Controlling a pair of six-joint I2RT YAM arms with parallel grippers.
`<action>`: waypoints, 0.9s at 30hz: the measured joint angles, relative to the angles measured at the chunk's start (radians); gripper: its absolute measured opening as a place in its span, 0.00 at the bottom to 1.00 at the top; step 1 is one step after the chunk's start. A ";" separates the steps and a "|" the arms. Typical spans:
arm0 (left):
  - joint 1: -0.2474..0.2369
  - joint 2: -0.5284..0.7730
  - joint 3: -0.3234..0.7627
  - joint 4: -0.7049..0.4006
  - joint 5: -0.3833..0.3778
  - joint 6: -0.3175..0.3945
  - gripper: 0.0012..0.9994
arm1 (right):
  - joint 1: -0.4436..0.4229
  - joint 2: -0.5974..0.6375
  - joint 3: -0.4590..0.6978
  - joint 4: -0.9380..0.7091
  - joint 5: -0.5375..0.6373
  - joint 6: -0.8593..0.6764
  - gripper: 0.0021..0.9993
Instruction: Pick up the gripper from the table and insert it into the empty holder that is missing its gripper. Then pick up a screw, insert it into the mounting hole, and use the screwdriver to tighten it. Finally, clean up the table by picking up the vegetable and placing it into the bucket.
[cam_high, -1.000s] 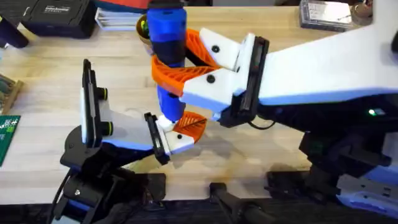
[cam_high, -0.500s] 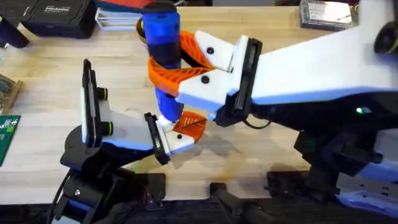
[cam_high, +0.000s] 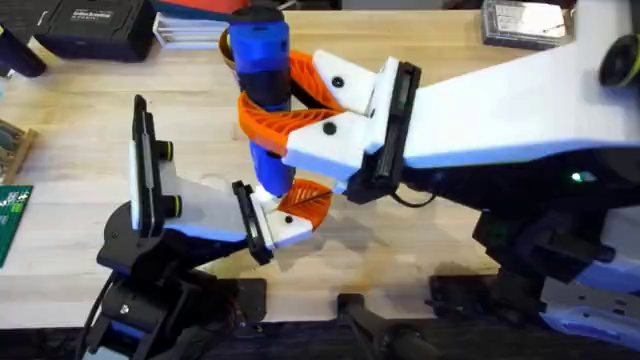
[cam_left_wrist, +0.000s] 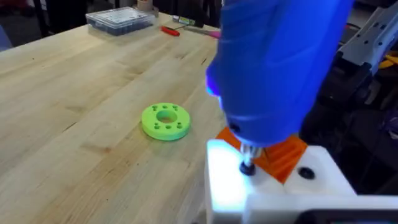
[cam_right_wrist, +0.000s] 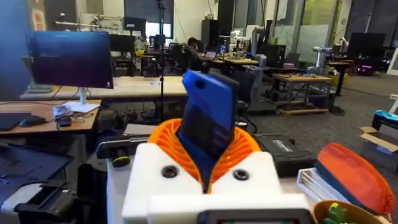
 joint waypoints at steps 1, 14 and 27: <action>0.000 0.000 0.000 0.000 0.000 0.000 0.00 | 0.000 0.000 0.000 0.000 0.000 0.000 0.02; -0.002 0.000 0.000 0.000 0.000 0.000 0.00 | 0.003 0.000 0.000 -0.001 -0.004 -0.003 0.02; -0.002 -0.001 0.000 0.015 0.000 0.005 0.00 | -0.004 0.016 -0.009 0.074 -0.027 -0.003 0.02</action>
